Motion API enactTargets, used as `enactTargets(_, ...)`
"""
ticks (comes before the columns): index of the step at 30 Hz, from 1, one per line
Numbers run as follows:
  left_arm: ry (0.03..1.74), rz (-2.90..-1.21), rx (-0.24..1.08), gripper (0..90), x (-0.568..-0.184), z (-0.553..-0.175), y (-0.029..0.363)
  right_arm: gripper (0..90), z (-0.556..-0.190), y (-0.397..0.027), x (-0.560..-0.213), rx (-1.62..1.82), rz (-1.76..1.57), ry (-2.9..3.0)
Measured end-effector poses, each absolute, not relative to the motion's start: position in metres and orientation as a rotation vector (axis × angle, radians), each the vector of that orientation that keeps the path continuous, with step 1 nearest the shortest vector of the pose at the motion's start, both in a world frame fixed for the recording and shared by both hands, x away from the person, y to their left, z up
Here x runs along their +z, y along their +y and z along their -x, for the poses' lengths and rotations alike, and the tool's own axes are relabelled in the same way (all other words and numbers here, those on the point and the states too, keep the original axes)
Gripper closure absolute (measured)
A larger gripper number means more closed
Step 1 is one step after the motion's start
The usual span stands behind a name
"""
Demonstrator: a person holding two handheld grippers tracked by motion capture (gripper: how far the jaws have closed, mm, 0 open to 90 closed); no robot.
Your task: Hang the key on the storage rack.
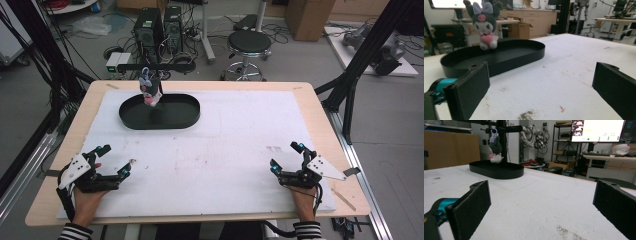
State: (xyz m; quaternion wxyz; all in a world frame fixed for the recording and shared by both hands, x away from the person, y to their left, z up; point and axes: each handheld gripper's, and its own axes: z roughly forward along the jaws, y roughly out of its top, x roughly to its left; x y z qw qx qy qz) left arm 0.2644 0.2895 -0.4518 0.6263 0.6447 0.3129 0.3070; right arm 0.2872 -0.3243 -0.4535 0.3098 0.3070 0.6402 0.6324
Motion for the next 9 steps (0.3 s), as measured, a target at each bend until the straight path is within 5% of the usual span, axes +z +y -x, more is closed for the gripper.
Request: enactTargets(9,0.737,-1.459,0.711,1.7,-0.4525,-0.2638,0.2908,0.4,-0.2875,-0.3237,-0.4534,1.669,-0.822,1.696)
